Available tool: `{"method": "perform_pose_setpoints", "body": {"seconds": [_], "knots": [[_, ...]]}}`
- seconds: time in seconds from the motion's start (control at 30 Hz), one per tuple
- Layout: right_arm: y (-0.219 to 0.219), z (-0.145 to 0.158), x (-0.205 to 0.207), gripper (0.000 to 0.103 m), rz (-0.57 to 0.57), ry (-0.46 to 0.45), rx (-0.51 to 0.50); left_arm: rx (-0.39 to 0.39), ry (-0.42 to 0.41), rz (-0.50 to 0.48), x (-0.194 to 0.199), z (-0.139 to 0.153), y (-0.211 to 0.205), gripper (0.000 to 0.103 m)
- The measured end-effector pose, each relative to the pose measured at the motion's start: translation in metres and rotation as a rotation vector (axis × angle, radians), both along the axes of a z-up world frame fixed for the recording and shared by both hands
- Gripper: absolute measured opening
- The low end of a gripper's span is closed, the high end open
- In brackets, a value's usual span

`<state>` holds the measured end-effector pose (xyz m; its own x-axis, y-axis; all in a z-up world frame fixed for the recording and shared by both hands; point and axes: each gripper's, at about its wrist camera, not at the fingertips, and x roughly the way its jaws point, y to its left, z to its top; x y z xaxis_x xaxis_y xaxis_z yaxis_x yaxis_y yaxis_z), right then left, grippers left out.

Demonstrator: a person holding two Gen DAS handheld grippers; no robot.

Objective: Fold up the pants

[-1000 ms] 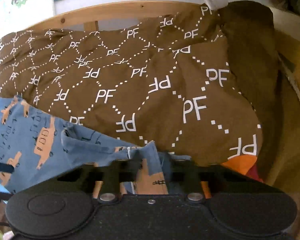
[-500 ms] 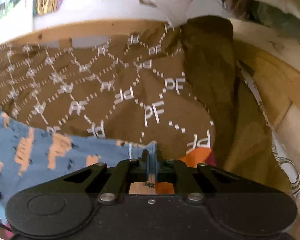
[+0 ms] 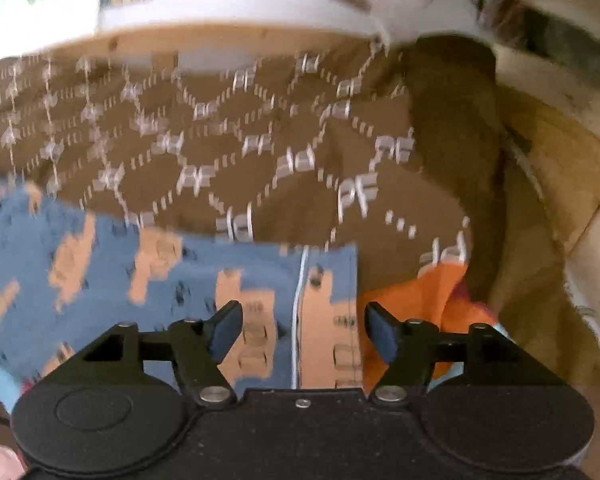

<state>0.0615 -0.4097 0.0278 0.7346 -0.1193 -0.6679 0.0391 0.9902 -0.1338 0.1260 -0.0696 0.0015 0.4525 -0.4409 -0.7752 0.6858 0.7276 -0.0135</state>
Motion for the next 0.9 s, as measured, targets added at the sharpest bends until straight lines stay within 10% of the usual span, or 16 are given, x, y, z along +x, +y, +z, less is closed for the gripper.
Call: {"method": "perform_pose_setpoints", "body": {"seconds": [0.37,0.53,0.77,0.9], "knots": [[0.099,-0.009,0.045,0.093,0.444,0.036,0.112,0.176,-0.117,0.171,0.115,0.023,0.041,0.087],[0.143,-0.020,0.060,0.096,0.565,0.082,0.089,0.185,-0.056,0.155,0.139,0.016,0.041,0.068],[0.155,-0.037,0.064,0.097,0.558,0.122,0.112,0.261,-0.072,0.076,0.138,0.004,0.026,0.008],[0.154,-0.041,0.060,0.097,0.523,0.120,0.103,0.289,-0.138,0.120,0.139,0.005,0.019,0.005]]}}
